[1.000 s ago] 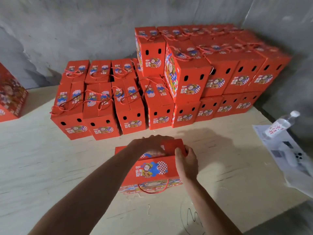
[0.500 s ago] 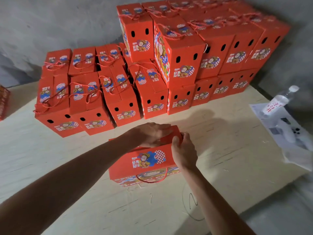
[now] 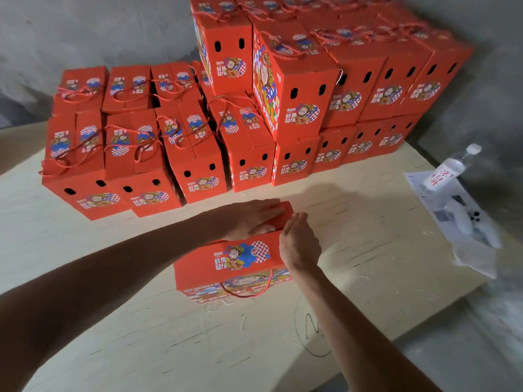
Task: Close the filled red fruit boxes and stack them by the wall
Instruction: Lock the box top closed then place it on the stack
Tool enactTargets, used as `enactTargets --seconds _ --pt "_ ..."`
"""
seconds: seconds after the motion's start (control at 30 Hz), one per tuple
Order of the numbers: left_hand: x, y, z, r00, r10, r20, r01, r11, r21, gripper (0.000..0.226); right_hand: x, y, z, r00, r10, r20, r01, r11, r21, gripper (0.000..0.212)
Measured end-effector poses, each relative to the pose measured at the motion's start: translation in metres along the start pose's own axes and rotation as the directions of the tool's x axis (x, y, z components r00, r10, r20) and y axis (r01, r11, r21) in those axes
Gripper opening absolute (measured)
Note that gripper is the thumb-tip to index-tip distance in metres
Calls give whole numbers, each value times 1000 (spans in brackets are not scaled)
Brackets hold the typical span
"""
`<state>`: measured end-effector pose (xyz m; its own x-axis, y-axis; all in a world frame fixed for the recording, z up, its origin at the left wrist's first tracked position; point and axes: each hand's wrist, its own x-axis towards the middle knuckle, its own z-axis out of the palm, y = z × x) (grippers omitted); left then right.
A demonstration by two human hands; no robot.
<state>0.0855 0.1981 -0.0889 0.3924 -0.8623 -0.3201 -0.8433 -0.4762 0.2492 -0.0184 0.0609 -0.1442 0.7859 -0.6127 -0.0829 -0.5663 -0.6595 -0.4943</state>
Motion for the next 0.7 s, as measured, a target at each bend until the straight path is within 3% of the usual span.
enactTargets --seconds 0.07,0.13,0.17,0.23,0.27,0.3,0.37,0.4,0.43,0.5,0.7 --pt "-13 -5 13 992 -87 -93 72 984 -162 54 1 0 0 1000 -19 -4 19 1000 -22 40" --pt "-41 -5 37 916 -277 -289 226 954 -200 58 3 -1 3 999 -37 -13 36 999 -39 36" --pt "-58 -5 52 826 -403 -396 342 914 -217 64 4 -1 4 999 -46 -24 45 998 -46 35" --pt "-91 -2 82 556 -665 -499 511 746 -427 72 8 -1 7 997 -59 -53 56 997 -53 35" --pt "-105 0 94 434 -780 -452 515 626 -586 77 10 -1 6 997 -64 -51 61 996 -58 35" --pt "-114 4 101 361 -871 -333 451 476 -755 84 13 1 6 997 -67 -38 64 996 -66 36" --pt "-117 14 106 351 -934 -66 186 139 -973 95 17 2 5 997 -73 -15 72 994 -80 43" --pt "-115 18 107 374 -928 3 51 18 -999 87 18 2 4 997 -75 -5 75 993 -91 49" --pt "-114 21 108 387 -922 21 -30 -35 -999 71 18 1 4 997 -76 6 76 992 -105 55" --pt "-112 24 107 384 -923 14 -84 -49 -995 49 16 1 5 997 -76 20 78 990 -121 66" --pt "-116 29 111 357 -933 32 -103 -74 -992 55 12 6 7 993 -101 60 106 991 -87 78"
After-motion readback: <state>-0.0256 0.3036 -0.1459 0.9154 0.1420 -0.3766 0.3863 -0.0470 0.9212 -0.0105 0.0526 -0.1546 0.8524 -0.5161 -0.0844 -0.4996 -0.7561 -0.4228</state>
